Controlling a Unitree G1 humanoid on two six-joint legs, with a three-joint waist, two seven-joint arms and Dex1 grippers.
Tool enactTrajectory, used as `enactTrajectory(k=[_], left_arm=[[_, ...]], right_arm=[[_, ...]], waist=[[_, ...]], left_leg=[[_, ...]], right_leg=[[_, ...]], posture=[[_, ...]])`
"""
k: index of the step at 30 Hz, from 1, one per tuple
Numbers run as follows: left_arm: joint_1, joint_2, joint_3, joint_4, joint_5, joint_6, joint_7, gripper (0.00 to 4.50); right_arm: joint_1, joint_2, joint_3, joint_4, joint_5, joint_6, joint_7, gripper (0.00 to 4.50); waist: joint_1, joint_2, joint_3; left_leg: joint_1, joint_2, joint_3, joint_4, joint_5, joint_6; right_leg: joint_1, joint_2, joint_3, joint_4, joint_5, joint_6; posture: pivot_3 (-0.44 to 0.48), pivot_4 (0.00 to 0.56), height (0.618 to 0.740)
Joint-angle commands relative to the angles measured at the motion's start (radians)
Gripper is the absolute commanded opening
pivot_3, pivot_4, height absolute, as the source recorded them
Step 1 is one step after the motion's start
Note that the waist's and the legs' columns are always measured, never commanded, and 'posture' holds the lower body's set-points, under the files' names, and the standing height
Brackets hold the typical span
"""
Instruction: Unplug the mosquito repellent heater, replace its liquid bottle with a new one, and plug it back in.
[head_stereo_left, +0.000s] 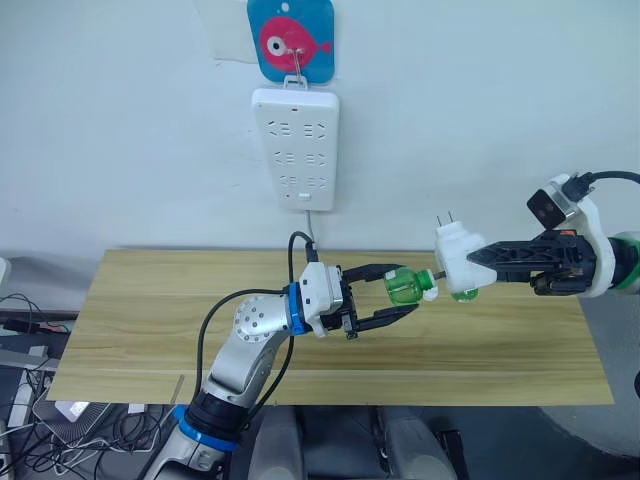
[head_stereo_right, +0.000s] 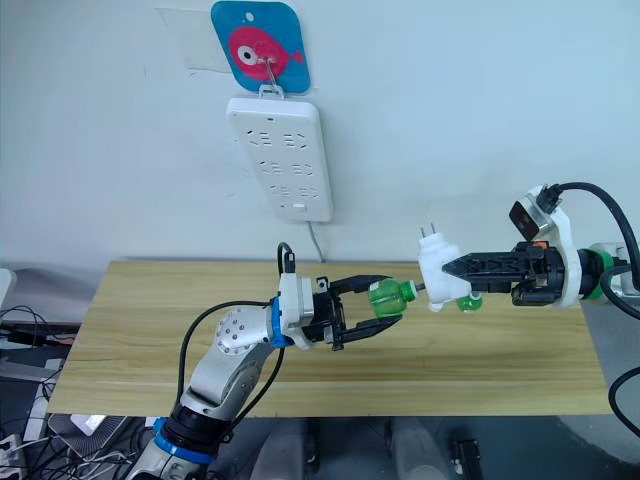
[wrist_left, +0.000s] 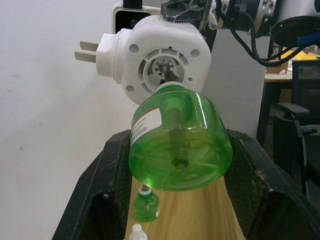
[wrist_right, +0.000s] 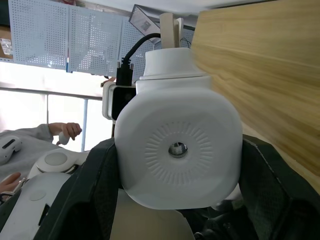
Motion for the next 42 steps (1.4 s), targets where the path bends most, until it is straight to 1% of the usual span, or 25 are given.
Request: enactTrajectory(k=[1, 21, 26, 32, 42], left_arm=[[-0.021, -0.019, -0.009, -0.026, 0.001, -0.011, 0.007, 2.22], [-0.035, -0.005, 0.018, -0.05, -0.011, 0.003, 0.006, 2.22], [-0.031, -0.003, 0.01, -0.059, -0.011, 0.004, 0.001, 2.22], [-0.018, 0.005, -0.025, -0.079, 0.01, -0.006, -0.014, 2.22], [-0.017, 0.006, -0.028, -0.062, 0.025, -0.006, -0.006, 2.22]], right_arm=[[0.013, -0.011, -0.013, -0.06, 0.053, -0.004, 0.005, 2.94], [0.042, -0.043, -0.029, -0.034, 0.053, -0.007, 0.001, 2.94], [0.035, -0.033, -0.026, -0.03, 0.053, -0.02, -0.017, 2.94], [0.032, -0.018, -0.029, -0.029, 0.053, -0.031, -0.034, 2.94], [0.024, -0.024, -0.032, -0.043, 0.053, -0.005, 0.007, 2.94]], waist=[[0.0, 0.0, 0.0], [0.0, 0.0, 0.0], [0.0, 0.0, 0.0], [0.0, 0.0, 0.0], [0.0, 0.0, 0.0]], left_leg=[[0.0, 0.0, 0.0, 0.0, 0.0, 0.0], [0.0, 0.0, 0.0, 0.0, 0.0, 0.0], [0.0, 0.0, 0.0, 0.0, 0.0, 0.0], [0.0, 0.0, 0.0, 0.0, 0.0, 0.0], [0.0, 0.0, 0.0, 0.0, 0.0, 0.0]], right_leg=[[0.0, 0.0, 0.0, 0.0, 0.0, 0.0], [0.0, 0.0, 0.0, -0.001, 0.0, 0.0], [0.0, 0.0, 0.0, -0.001, 0.0, 0.0], [0.0, 0.0, 0.0, -0.001, 0.0, 0.0], [0.0, 0.0, 0.0, -0.001, 0.0, 0.0]], posture=[[-0.137, 0.29, 0.74], [-0.129, 0.273, 0.74], [-0.127, 0.27, 0.74], [-0.123, 0.268, 0.74], [-0.126, 0.262, 0.74]])
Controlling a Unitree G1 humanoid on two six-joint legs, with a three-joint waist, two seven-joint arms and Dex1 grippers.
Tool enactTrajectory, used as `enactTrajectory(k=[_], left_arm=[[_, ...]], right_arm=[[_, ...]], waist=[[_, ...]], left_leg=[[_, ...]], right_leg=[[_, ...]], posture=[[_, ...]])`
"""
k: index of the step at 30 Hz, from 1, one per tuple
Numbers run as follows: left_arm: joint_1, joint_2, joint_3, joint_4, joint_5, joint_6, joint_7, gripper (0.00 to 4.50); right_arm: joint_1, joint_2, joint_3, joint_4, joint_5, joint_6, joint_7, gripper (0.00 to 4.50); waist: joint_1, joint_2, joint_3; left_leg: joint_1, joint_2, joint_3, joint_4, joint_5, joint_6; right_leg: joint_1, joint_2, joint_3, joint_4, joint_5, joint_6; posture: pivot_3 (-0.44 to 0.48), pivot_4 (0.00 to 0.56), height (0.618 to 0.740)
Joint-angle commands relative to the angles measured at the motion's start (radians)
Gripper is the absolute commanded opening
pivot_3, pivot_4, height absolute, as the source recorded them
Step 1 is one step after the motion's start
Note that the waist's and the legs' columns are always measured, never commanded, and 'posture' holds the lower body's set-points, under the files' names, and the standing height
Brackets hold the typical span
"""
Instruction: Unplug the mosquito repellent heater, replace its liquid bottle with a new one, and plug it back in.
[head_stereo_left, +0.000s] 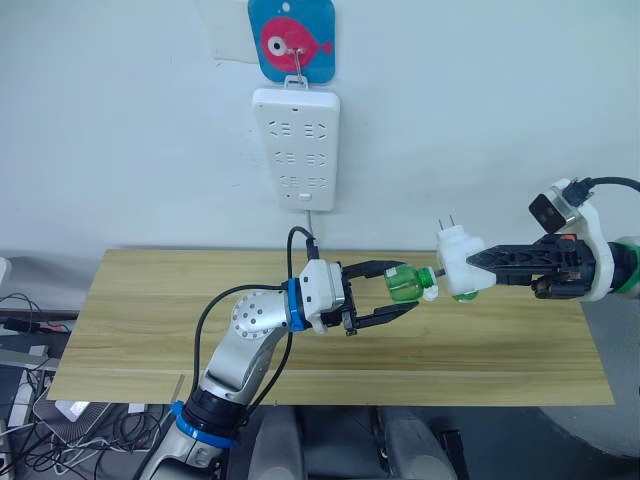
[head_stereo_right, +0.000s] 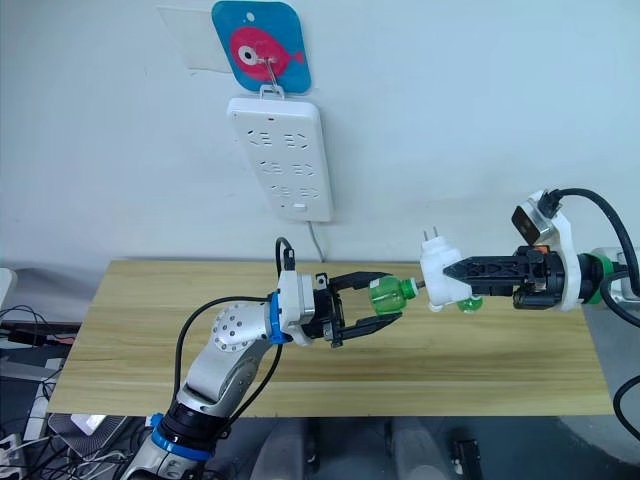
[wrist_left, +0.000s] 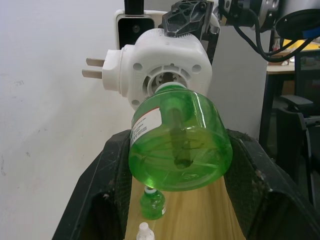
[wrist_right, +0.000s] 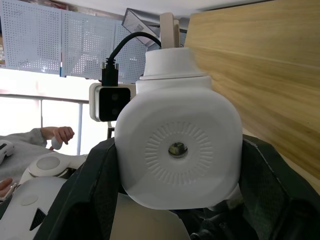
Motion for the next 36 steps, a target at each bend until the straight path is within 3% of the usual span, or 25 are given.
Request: enactTrajectory(k=[1, 13, 36], left_arm=[[-0.001, -0.012, -0.024, -0.036, 0.006, -0.018, -0.001, 2.22], [-0.006, -0.01, -0.03, -0.03, 0.015, -0.021, -0.002, 2.22], [-0.052, -0.05, -0.067, -0.008, 0.03, -0.003, -0.012, 2.22]], right_arm=[[-0.014, -0.011, -0.025, -0.036, 0.033, 0.013, 0.037, 2.94], [-0.028, 0.0, -0.024, -0.024, 0.033, -0.006, 0.013, 2.94], [0.012, -0.004, 0.008, -0.193, 0.033, -0.045, -0.02, 2.94]], waist=[[0.0, 0.0, 0.0], [0.0, 0.0, 0.0], [0.0, 0.0, 0.0]], left_leg=[[0.0, 0.0, 0.0, 0.0, 0.0, 0.0], [0.0, 0.0, 0.0, 0.0, 0.0, 0.0], [0.0, 0.0, 0.0, 0.0, 0.0, 0.0]], right_leg=[[0.0, 0.0, 0.0, 0.0, 0.0, 0.0], [0.0, 0.0, 0.0, 0.0, 0.0, 0.0], [0.0, 0.0, 0.0, 0.0, 0.0, 0.0]], posture=[[-0.127, 0.262, 0.74], [-0.128, 0.262, 0.74], [-0.137, 0.277, 0.74]])
